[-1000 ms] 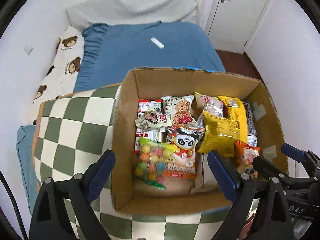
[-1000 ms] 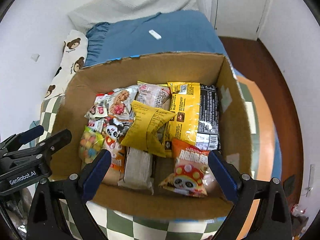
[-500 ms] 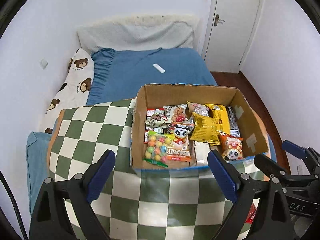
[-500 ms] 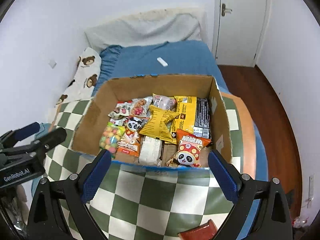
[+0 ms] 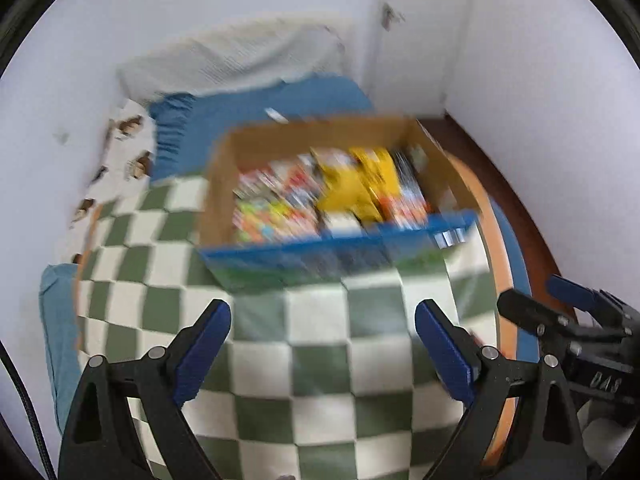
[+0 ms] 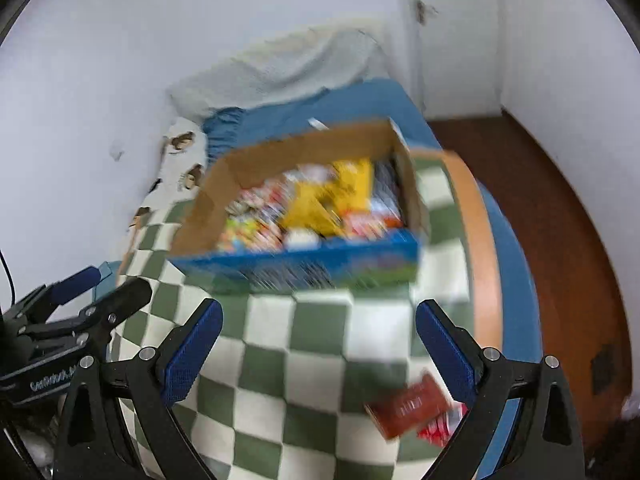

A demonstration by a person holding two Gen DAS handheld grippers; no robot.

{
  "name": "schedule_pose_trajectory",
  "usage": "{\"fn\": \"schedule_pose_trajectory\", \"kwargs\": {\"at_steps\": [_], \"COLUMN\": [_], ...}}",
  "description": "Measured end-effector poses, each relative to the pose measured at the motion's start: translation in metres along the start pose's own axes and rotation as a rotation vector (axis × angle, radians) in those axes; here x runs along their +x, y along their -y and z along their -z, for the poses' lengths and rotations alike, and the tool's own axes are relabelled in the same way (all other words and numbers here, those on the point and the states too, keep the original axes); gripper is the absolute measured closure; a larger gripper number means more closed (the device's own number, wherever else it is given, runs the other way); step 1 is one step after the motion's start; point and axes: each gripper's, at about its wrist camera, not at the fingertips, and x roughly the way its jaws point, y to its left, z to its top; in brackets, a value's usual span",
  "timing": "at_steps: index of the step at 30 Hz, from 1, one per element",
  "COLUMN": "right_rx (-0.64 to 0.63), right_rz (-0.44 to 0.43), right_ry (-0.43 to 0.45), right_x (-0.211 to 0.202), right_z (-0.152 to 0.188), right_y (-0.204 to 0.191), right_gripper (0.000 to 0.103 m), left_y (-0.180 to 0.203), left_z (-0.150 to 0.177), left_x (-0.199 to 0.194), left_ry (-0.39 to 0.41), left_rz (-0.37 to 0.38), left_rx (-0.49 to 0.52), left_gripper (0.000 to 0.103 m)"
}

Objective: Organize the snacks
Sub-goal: 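Grasp the dark red pouch with left tool while right tool grasps red snack pack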

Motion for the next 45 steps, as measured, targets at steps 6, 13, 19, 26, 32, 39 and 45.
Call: {"fn": "schedule_pose_trajectory", "kwargs": {"at_steps": [6,13,19,26,32,39,45], "right_rx": [0.242,0.416,0.496,0.518,0.453,0.243,0.124], "right_rz": [-0.016,0.043,0.051,-0.001,-0.007,0.024,0.038], "right_ry": [-0.113,-0.128,-0.136,-0.171,-0.214,-0.251,-0.291], "right_x": [0.019,0.019,0.025,0.049,0.089,0.117,0.136], "right_z": [0.058,0.109,0.134,0.148,0.144,0.133,0.129], "right_y": [0.092,0.162,0.188,0.189,0.172,0.125,0.09], "right_gripper": [0.033,0.033,0.033,0.033,0.038,0.061,0.061], "left_y": [0.087,0.174,0.215,0.173,0.073,0.018,0.017], "left_z": [0.036,0.07,0.093,0.092,0.086,0.108,0.113], "left_x": [0.073,0.153,0.183,0.177,0.178,0.186,0.195], "left_ry": [-0.181,-0.333,-0.361,-0.355,-0.428,-0.485,-0.497], "left_rz": [0.072,0.07,0.06,0.026,0.008,0.052,0.05], "left_rx": [0.224,0.505,0.661,0.491,0.072,-0.099,-0.088], "left_gripper": [0.009,0.009,0.017,0.049,0.049,0.049,0.048]}}
